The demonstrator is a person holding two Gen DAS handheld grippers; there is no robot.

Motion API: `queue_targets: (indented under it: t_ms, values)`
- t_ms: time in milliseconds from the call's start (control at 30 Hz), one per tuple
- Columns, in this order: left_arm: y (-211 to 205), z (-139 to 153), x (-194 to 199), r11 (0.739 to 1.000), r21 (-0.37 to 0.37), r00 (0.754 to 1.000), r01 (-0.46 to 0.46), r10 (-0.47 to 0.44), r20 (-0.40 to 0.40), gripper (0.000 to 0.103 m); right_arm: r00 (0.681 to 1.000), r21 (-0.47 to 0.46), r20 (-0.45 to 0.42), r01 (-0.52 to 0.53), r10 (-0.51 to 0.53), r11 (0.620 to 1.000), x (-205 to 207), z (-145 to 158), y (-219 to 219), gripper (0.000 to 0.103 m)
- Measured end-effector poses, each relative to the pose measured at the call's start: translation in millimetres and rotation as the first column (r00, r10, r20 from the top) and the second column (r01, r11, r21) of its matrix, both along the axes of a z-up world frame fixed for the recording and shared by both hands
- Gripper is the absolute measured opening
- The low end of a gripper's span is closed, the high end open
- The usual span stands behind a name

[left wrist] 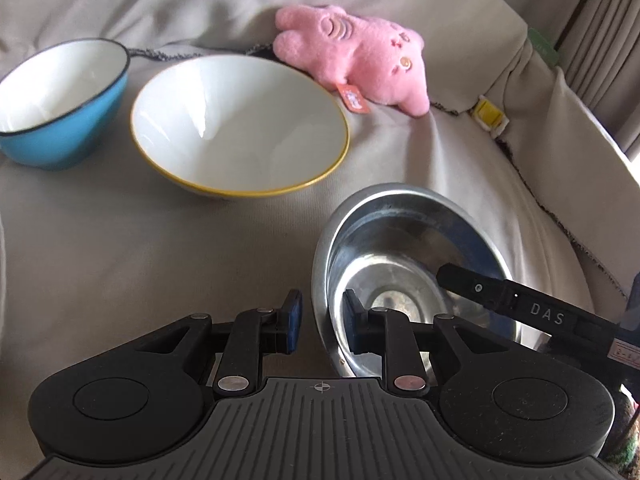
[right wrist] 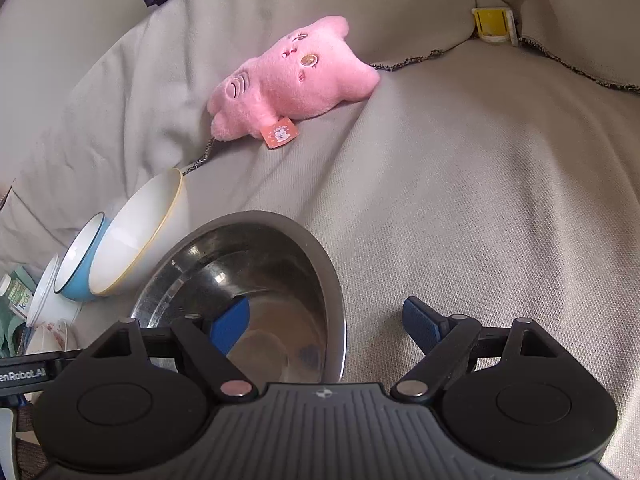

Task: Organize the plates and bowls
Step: 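Grasp the stainless steel bowl's rim with both grippers and lift it, then lower the steel bowl into the white bowl on the floral plate and release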

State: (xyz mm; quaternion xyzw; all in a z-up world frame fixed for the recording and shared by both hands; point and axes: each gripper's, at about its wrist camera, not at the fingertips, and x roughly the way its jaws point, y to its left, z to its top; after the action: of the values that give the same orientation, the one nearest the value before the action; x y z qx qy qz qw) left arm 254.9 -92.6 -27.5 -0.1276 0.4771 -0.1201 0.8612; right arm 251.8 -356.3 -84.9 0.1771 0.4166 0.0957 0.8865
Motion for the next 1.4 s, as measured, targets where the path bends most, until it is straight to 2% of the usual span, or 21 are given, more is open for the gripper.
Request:
queue_targets:
  t_ms: [100, 267, 400, 467, 700, 900, 1133, 1300, 1400]
  values:
    - [-6, -18, 8, 1.0, -0.013, 0.999, 0.009, -0.01, -0.048, 0.024, 1.0, -0.028, 0.003, -0.008, 0.008, 1.0, 3, 1, 5, 0.083]
    - [-12, -18, 9, 0.999, -0.022, 1.0, 0.025, -0.025, -0.018, 0.025, 1.0, -0.019, 0.009, -0.023, 0.023, 1.0, 7, 0, 11, 0.079]
    - [-23, -15, 5, 0.995, 0.046, 0.996, 0.089, -0.089, -0.009, 0.026, 0.998, 0.078, 0.003, -0.063, 0.063, 0.995, 0, -1, 14, 0.071]
    - [-24, -14, 4, 0.993, 0.055, 0.995, 0.101, -0.1, -0.018, 0.024, 0.998, 0.105, -0.003, -0.066, 0.067, 0.992, -4, -2, 16, 0.068]
    - [-8, -6, -24, 0.985, 0.095, 0.99, 0.141, -0.139, -0.027, 0.024, 0.996, 0.129, -0.026, -0.08, 0.084, 0.988, -33, 5, 33, 0.067]
    - [38, 12, -69, 0.984, 0.104, 0.989, 0.147, -0.146, -0.02, 0.024, 0.989, 0.137, -0.024, -0.14, 0.144, 0.981, -70, 23, 74, 0.067]
    - [125, 48, -109, 0.996, 0.038, 0.997, 0.077, -0.078, 0.021, 0.024, 0.969, 0.095, 0.026, -0.245, 0.244, 0.965, -89, 76, 156, 0.069]
    - [192, 78, -115, 1.0, 0.001, 0.993, 0.023, -0.023, 0.113, 0.026, 0.949, 0.012, 0.08, -0.307, 0.305, 0.952, -92, 114, 233, 0.072]
    - [230, 89, -119, 0.999, -0.046, 0.981, -0.028, 0.036, 0.19, 0.026, 0.939, -0.026, 0.083, -0.333, 0.334, 0.942, -91, 126, 274, 0.072]
